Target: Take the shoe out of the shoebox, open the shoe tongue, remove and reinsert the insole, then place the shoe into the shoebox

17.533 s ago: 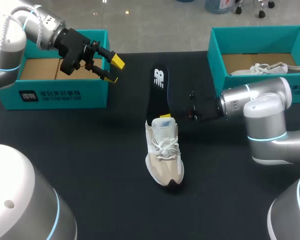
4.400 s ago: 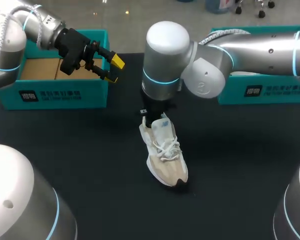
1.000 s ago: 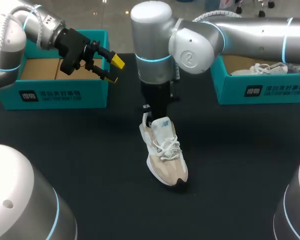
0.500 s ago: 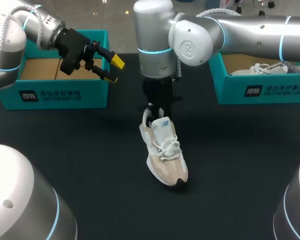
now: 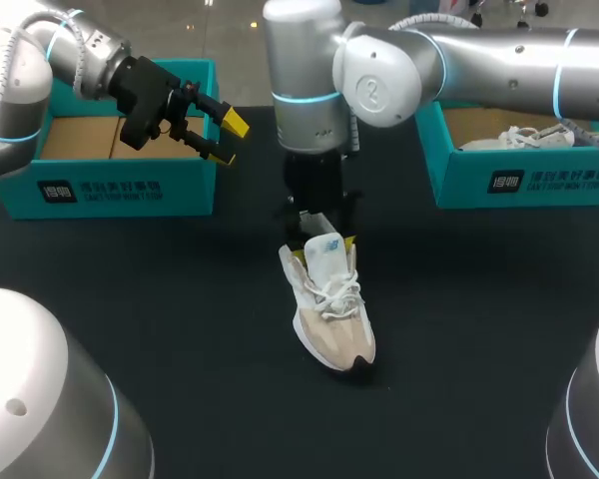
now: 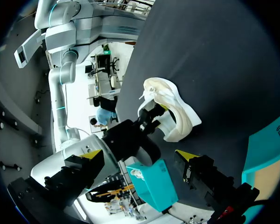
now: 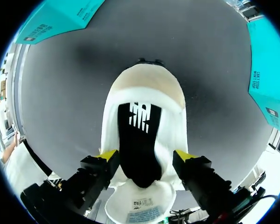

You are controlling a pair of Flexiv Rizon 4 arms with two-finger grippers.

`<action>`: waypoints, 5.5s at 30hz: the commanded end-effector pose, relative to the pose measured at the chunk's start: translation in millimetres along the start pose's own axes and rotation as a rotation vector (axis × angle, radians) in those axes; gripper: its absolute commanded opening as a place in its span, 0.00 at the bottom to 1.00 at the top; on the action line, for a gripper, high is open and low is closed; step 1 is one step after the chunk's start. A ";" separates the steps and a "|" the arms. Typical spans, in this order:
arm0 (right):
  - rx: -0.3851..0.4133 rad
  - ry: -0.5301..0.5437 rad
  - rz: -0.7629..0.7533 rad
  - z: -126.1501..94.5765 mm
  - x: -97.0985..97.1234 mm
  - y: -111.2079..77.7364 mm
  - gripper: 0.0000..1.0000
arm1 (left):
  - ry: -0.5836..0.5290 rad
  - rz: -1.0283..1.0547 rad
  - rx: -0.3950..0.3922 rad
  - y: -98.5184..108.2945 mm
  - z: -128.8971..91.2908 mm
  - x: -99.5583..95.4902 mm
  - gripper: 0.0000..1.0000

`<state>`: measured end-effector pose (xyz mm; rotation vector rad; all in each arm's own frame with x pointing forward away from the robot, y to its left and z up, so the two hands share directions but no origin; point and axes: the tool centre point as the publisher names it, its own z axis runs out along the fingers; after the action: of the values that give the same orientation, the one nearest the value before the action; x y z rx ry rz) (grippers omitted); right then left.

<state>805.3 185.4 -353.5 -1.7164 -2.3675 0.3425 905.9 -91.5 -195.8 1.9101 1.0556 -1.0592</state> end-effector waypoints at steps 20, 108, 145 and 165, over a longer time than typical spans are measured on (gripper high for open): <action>0.045 0.014 0.007 5.9 5.6 -0.9 1.00 | 0.002 0.001 0.001 -0.3 -0.5 0.1 1.00; -0.305 0.032 0.084 -14.8 22.9 -41.8 0.00 | 0.002 0.001 0.001 -0.3 -0.5 0.1 1.00; -0.451 -0.042 -0.136 -48.5 -6.1 -16.6 0.00 | 0.002 0.001 0.001 -0.3 -0.5 0.1 1.00; -0.335 -0.418 -0.965 -58.8 -1.6 -3.0 0.00 | 0.002 0.001 0.001 -0.3 -0.5 0.1 1.00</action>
<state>815.4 179.8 -299.5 -1.4230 -2.9425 -0.1684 905.9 -91.5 -195.8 1.9101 1.0557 -1.0593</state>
